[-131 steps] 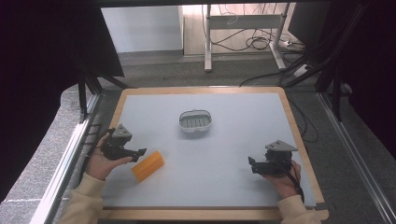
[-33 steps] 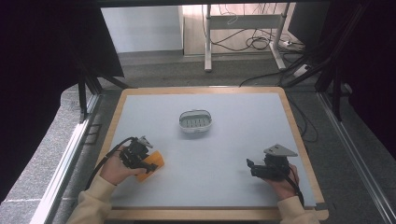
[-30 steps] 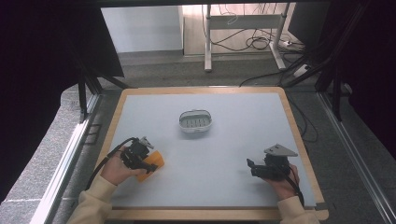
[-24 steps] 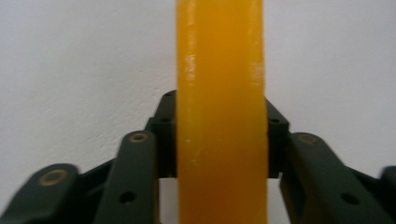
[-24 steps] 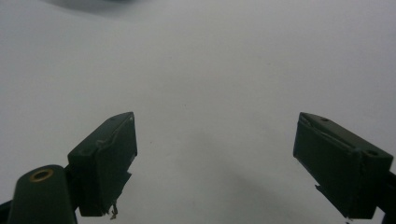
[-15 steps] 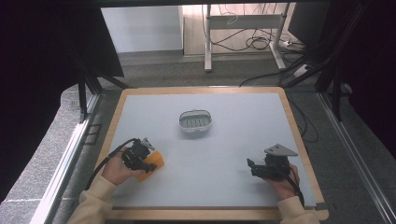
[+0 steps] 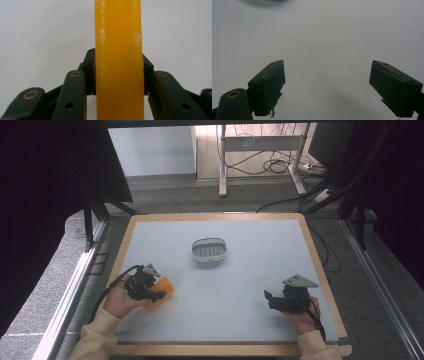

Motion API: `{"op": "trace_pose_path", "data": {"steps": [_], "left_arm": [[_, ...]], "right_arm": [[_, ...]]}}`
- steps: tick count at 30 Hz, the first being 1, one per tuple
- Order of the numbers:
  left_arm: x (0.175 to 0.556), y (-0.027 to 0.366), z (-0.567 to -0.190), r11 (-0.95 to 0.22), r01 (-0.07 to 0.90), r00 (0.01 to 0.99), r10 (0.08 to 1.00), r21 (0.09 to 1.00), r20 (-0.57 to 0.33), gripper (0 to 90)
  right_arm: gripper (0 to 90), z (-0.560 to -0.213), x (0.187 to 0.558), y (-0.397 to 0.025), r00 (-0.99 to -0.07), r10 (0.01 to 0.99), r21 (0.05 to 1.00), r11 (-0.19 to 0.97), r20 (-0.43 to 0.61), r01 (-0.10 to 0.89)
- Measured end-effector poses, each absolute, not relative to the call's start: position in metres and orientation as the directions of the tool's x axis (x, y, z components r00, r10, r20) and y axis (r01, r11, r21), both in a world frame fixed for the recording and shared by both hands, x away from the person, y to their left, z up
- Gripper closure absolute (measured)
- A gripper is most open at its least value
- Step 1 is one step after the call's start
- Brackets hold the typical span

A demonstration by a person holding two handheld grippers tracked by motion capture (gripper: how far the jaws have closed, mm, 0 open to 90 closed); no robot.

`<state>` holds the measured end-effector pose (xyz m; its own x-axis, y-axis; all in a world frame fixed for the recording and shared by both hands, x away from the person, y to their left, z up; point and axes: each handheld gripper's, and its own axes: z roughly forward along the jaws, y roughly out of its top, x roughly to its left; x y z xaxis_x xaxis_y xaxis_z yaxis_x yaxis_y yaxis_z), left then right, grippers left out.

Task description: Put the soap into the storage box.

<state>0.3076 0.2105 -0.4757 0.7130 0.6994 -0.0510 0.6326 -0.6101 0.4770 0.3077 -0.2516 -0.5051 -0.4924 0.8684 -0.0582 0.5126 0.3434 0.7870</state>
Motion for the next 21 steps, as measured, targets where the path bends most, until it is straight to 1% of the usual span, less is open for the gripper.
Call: {"op": "trace_pose_path", "data": {"steps": [21], "left_arm": [[0.304, 0.211, -0.464, -0.586, 0.620, 0.705, 0.708, 0.522, -0.042, 61.8]], "right_arm": [[13.6, -0.505, 0.308, -0.250, -0.497, 0.865, 0.779, 0.359, -0.071, 0.514]]}}
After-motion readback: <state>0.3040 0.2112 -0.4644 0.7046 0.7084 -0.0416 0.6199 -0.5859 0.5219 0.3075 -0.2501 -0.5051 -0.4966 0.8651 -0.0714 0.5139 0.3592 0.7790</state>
